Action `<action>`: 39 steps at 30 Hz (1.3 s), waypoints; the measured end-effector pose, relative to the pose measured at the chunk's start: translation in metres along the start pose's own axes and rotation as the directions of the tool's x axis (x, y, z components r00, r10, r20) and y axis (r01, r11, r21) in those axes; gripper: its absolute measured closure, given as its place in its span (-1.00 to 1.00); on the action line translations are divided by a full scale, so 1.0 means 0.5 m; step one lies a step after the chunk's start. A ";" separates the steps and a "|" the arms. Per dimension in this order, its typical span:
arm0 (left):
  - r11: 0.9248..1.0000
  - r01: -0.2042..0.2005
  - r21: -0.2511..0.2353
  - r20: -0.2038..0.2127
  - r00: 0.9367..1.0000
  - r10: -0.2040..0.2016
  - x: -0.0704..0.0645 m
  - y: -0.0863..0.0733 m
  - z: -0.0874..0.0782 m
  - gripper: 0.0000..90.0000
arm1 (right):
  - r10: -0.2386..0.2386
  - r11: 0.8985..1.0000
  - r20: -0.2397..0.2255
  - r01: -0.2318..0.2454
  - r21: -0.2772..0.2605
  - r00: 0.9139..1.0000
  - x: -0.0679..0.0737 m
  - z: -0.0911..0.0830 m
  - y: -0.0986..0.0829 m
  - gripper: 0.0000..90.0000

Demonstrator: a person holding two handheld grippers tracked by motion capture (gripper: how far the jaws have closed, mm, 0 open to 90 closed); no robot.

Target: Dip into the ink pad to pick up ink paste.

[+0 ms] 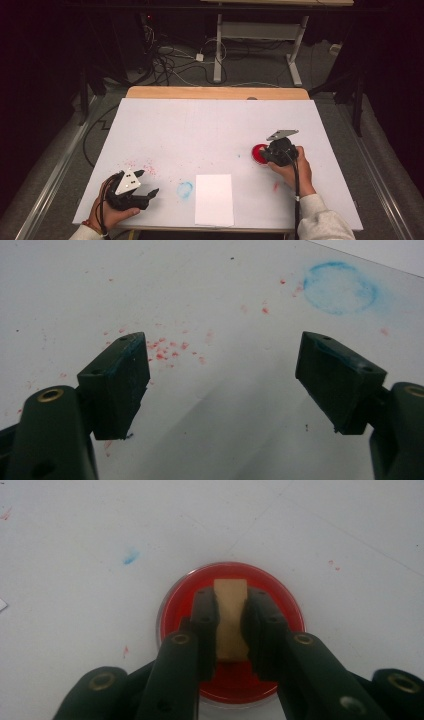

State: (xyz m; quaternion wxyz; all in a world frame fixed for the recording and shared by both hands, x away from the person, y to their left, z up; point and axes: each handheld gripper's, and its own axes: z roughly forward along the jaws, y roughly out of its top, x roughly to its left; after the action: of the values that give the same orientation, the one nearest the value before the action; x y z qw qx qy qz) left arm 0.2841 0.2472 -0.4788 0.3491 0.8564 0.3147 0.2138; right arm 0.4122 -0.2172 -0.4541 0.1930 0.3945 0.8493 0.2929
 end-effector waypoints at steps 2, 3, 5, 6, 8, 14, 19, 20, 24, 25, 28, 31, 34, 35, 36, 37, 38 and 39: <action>1.000 0.000 -0.005 0.000 1.000 0.000 0.000 0.001 -0.001 -0.53 | -0.007 1.000 0.017 0.007 0.004 1.000 0.006 -0.001 0.000 0.70; 1.000 0.000 -0.006 0.000 1.000 0.000 -0.001 0.001 -0.002 -0.53 | -0.011 1.000 0.021 0.011 0.008 1.000 0.007 -0.001 0.000 0.70; 1.000 -0.002 -0.004 0.000 1.000 0.002 -0.001 0.002 -0.001 -0.53 | -0.014 1.000 0.022 0.014 0.008 1.000 0.008 -0.001 0.000 0.70; 1.000 -0.002 -0.004 0.001 1.000 0.002 -0.002 0.002 -0.001 -0.53 | -0.013 1.000 0.020 0.013 0.001 1.000 0.007 0.000 -0.001 0.70; 1.000 -0.004 -0.004 0.001 1.000 0.004 -0.002 0.002 -0.001 -0.53 | -0.011 1.000 0.016 0.011 -0.001 1.000 0.006 0.000 -0.002 0.70; 1.000 -0.002 -0.005 0.000 1.000 0.002 0.000 0.002 -0.001 -0.54 | 0.005 1.000 0.011 -0.005 -0.007 1.000 0.004 -0.001 -0.004 0.70; 1.000 -0.002 -0.006 0.000 1.000 0.002 0.000 0.000 -0.003 -0.54 | 0.003 1.000 0.013 -0.003 -0.027 1.000 -0.001 -0.007 -0.005 0.70; 1.000 0.002 -0.008 0.000 1.000 -0.002 0.001 0.000 -0.003 -0.53 | 0.009 0.999 0.021 -0.008 -0.044 1.000 -0.003 -0.018 -0.004 0.70; 1.000 0.002 -0.011 -0.001 1.000 -0.002 0.002 0.000 -0.004 -0.54 | 0.001 0.998 0.019 0.000 -0.068 1.000 0.001 -0.036 0.001 0.70; 1.000 0.002 -0.010 0.001 1.000 -0.002 0.002 0.000 -0.003 -0.54 | -0.003 0.995 0.017 0.004 -0.097 1.000 0.002 -0.053 0.006 0.70; 1.000 -0.001 -0.010 0.001 1.000 0.001 0.001 0.001 -0.003 -0.54 | 0.000 0.991 0.018 0.002 -0.131 1.000 0.003 -0.079 0.014 0.70; 1.000 -0.001 -0.011 -0.001 1.000 0.001 0.002 0.001 -0.004 -0.54 | -0.001 0.986 0.014 0.004 -0.167 1.000 0.001 -0.104 0.019 0.70; 1.000 -0.002 -0.010 0.000 1.000 0.002 0.002 0.001 -0.003 -0.53 | -0.011 0.982 0.016 0.014 -0.190 1.000 0.000 -0.125 0.020 0.70; 1.000 -0.002 -0.011 0.001 1.000 0.002 0.002 0.001 -0.003 -0.54 | -0.014 0.980 0.016 0.016 -0.200 1.000 -0.001 -0.130 0.020 0.70; 1.000 -0.003 -0.011 -0.001 1.000 0.003 0.002 0.002 -0.004 -0.54 | -0.014 0.980 0.016 0.016 -0.200 1.000 -0.001 -0.130 0.020 0.70; 1.000 -0.002 -0.012 -0.001 1.000 0.002 0.001 0.002 -0.004 -0.54 | -0.012 0.979 0.017 0.015 -0.204 1.000 -0.001 -0.135 0.021 0.70; 1.000 -0.001 -0.014 -0.001 1.000 0.001 0.001 0.002 -0.004 -0.54 | -0.011 0.978 0.015 0.014 -0.210 1.000 -0.002 -0.140 0.021 0.70; 1.000 0.000 -0.014 -0.001 1.000 0.000 0.002 0.002 -0.004 -0.54 | -0.009 0.975 0.015 0.012 -0.222 1.000 -0.003 -0.148 0.021 0.70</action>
State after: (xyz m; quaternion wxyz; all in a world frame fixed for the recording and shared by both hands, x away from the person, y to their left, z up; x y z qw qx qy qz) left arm 0.2839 0.2480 -0.4764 0.3547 0.8538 0.3135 0.2166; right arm 0.3777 -0.2383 -0.3913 0.2434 0.3681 0.8119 0.3822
